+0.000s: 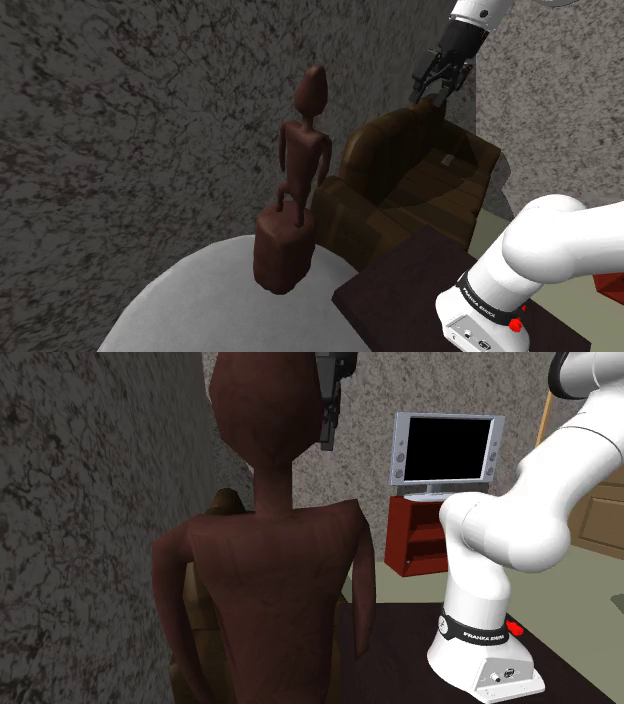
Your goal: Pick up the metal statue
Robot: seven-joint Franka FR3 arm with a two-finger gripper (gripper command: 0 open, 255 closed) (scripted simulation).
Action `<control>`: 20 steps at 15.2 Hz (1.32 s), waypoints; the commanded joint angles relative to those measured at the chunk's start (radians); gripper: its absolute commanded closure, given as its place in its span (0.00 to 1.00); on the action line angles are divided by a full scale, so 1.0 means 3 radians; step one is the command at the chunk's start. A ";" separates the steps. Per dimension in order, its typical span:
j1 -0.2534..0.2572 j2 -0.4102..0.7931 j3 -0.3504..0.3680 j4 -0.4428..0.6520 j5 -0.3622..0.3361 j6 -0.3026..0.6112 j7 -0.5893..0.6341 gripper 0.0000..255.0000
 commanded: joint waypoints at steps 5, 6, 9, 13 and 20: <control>0.0115 0.0598 0.0140 0.0307 0.0178 -0.0118 0.0126 0.00; 0.0143 0.0747 0.0173 0.0388 0.0222 -0.0151 0.0157 0.00; 0.0223 0.1193 0.0267 0.0642 0.0350 -0.0256 0.0248 0.00; 0.0329 0.1784 0.0385 0.1005 0.0517 -0.0412 0.0372 0.00; 0.0517 0.2816 0.0582 0.1714 0.0803 -0.0725 0.0608 0.00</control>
